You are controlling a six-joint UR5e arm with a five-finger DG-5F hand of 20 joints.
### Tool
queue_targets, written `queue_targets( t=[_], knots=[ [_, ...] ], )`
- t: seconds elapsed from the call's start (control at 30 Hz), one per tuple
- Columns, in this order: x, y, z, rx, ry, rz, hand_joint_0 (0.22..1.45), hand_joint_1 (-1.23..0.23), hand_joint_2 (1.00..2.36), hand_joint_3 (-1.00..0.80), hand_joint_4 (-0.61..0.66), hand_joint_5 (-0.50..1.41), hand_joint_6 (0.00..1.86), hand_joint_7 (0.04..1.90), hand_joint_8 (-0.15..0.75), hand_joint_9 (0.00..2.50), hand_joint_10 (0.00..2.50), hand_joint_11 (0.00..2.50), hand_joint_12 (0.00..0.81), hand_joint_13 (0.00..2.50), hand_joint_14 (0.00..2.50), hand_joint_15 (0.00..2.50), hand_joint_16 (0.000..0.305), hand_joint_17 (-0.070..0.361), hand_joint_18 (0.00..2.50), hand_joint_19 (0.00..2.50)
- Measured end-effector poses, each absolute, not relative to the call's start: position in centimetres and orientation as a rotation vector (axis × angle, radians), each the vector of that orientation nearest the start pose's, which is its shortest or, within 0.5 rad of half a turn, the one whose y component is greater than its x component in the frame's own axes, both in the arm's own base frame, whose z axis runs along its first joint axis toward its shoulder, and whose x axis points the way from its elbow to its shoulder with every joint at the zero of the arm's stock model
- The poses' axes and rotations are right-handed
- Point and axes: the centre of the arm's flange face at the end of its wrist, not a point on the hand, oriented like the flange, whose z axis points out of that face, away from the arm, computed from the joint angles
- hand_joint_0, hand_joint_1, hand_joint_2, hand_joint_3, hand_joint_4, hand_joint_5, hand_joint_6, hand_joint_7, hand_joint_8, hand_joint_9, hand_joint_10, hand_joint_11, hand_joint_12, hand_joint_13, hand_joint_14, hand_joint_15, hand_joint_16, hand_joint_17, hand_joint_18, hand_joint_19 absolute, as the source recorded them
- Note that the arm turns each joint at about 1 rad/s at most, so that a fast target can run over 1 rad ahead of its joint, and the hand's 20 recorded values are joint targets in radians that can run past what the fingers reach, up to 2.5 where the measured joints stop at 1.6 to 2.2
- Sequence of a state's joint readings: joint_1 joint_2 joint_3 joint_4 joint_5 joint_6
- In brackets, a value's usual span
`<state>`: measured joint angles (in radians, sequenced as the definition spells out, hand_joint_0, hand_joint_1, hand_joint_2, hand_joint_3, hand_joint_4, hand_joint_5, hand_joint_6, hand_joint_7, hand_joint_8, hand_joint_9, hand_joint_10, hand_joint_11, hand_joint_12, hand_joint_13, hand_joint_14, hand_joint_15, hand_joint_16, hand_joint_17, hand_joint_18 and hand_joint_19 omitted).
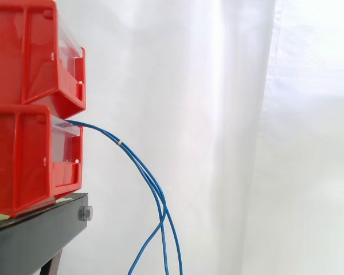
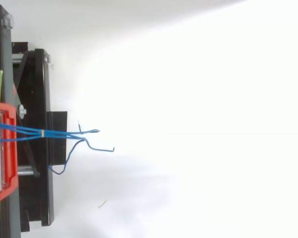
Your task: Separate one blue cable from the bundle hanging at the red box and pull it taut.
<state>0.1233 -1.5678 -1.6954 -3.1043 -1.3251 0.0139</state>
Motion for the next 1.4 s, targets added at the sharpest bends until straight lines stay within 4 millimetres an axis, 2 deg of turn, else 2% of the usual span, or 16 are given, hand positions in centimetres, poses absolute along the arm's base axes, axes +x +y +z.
queue_targets(
  t=[0.4, 0.53, 0.6, 0.73, 1.03, 1.4],
  knots=[
    [49.4, -9.7, 42.5, 1.354, 1.156, 0.997, 0.53, -0.69, 1.0, -0.5, 0.24, -0.19, 0.5, 0.76, 0.323, 0.72, 0.01, 0.37, 0.354, 0.65, 0.01, 0.26, 0.044, 0.098, 0.69, 0.52],
    [50.7, -9.1, 40.7, 1.374, 1.16, 0.981, 0.53, -0.69, 1.0, -0.5, 0.24, -0.19, 0.5, 0.76, 0.321, 0.73, 0.01, 0.38, 0.353, 0.65, 0.01, 0.27, 0.043, 0.098, 0.68, 0.51],
    [51.1, -8.8, 40.2, 1.379, 1.159, 0.983, 0.52, -0.75, 1.0, -0.5, 0.23, -0.19, 0.5, 0.76, 0.321, 0.73, 0.01, 0.38, 0.356, 0.64, 0.01, 0.26, 0.044, 0.098, 0.64, 0.5],
    [51.8, -8.4, 39.6, 1.378, 1.146, 0.99, 0.52, -0.78, 1.0, -0.5, 0.23, -0.19, 0.5, 0.76, 0.319, 0.74, 0.01, 0.39, 0.353, 0.63, 0.01, 0.26, 0.043, 0.097, 0.63, 0.5],
    [53.8, -7.7, 37.0, 1.403, 1.111, 0.936, 0.5, -0.84, 1.0, -0.5, 0.22, -0.19, 0.5, 0.76, 0.316, 0.75, 0.01, 0.39, 0.344, 0.62, 0.01, 0.25, 0.041, 0.093, 0.59, 0.45],
    [58.5, -6.2, 31.7, 1.44, 1.111, 0.893, 0.51, -0.88, 1.0, -0.5, 0.21, -0.19, 0.5, 0.76, 0.303, 0.75, 0.01, 0.4, 0.335, 0.6, 0.01, 0.25, 0.04, 0.089, 0.55, 0.42]
  ],
)
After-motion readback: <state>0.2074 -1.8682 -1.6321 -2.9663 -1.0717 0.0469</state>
